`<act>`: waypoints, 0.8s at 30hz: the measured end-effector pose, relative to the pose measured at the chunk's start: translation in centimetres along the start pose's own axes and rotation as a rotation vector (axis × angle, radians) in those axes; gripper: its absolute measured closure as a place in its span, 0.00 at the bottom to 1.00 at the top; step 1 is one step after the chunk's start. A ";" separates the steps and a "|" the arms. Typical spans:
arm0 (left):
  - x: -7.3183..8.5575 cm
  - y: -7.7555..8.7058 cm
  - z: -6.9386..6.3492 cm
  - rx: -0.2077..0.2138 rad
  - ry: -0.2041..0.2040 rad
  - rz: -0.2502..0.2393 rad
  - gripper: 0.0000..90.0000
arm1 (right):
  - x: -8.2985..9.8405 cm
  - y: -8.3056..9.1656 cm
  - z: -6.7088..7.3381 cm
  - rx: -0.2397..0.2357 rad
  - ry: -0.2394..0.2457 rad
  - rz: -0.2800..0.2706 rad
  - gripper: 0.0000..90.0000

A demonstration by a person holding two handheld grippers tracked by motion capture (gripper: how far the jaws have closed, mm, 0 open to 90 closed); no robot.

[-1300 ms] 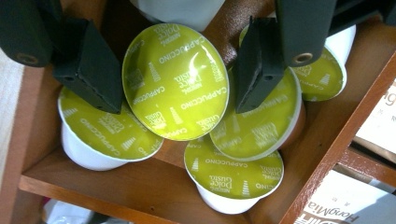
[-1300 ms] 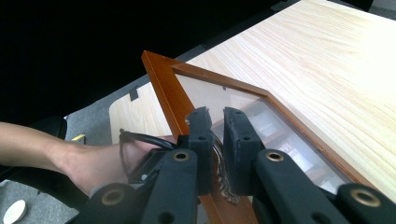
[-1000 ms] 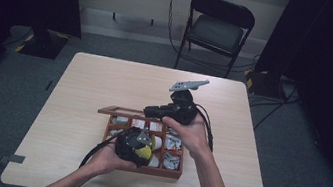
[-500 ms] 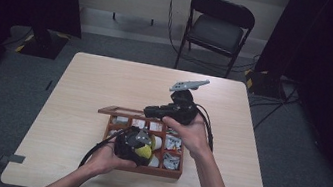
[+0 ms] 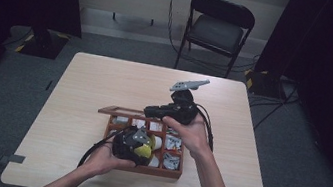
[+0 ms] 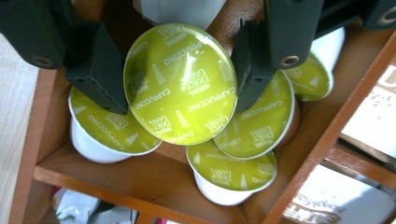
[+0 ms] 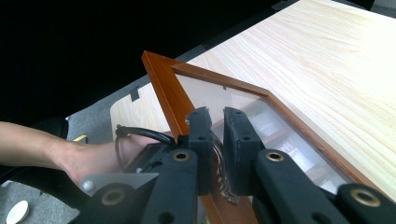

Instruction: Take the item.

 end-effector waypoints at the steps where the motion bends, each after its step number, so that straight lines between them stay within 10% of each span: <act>1: 0.0 0.1 0.0 -0.008 0.000 0.000 0.45 | 0.0 0.0 0.0 0.000 0.000 0.000 0.92; 24: 1.1 5.2 -0.6 0.067 0.013 -0.104 0.45 | 0.0 0.0 0.0 0.000 -0.001 0.001 0.92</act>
Point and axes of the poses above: each handheld gripper's, and its own axes: y roughly backward along the jaws, x roughly out of its underside, z roughly to its left, the point moved 2 cm from there along -y, roughly forward along the jaws, and after that the axes turned 1 degree about y, right-handed, at the moved point
